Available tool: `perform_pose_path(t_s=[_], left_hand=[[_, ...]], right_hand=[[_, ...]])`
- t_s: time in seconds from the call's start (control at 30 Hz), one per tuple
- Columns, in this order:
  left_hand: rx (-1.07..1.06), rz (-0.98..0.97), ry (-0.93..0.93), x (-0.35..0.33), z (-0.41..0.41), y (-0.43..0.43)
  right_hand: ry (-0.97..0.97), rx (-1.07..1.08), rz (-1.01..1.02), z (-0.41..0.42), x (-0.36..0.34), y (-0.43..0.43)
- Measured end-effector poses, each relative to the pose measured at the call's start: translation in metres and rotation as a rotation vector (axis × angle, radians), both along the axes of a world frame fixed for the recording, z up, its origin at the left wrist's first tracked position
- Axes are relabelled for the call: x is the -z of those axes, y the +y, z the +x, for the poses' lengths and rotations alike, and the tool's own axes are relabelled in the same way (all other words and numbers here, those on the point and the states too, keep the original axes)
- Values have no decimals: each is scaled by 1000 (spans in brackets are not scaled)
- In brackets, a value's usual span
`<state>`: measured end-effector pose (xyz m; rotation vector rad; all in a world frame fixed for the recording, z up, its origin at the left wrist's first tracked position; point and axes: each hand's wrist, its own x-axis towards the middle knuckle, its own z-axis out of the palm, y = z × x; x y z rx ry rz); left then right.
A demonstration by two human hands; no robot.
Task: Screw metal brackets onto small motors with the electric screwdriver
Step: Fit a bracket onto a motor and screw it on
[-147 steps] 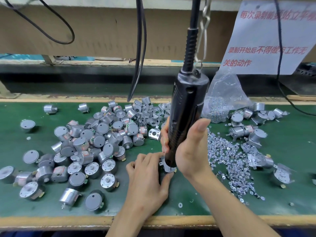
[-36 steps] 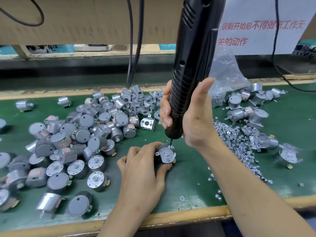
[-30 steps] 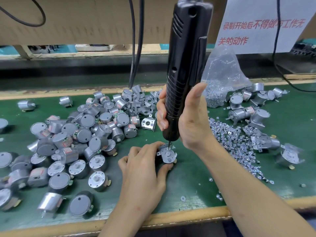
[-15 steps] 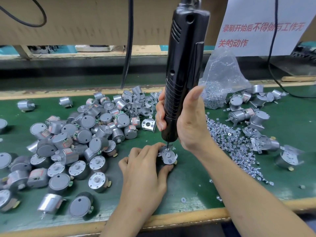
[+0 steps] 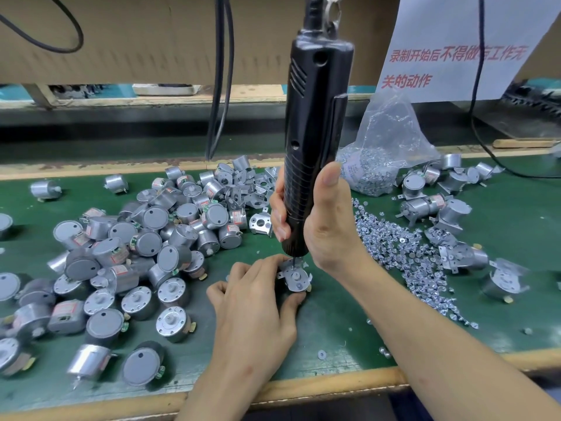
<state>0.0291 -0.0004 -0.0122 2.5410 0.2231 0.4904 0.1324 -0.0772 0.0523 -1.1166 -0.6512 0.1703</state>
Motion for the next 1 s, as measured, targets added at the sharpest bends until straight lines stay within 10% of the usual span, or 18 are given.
perform_pose_path(t_s=[0.57, 1.0], left_hand=[[-22, -1, -8, 0, 0, -1], [143, -82, -77, -4, -2, -4]], right_hand=[[-87, 247, -21, -14, -1, 2], [-99, 502, -654, -42, 31, -78]])
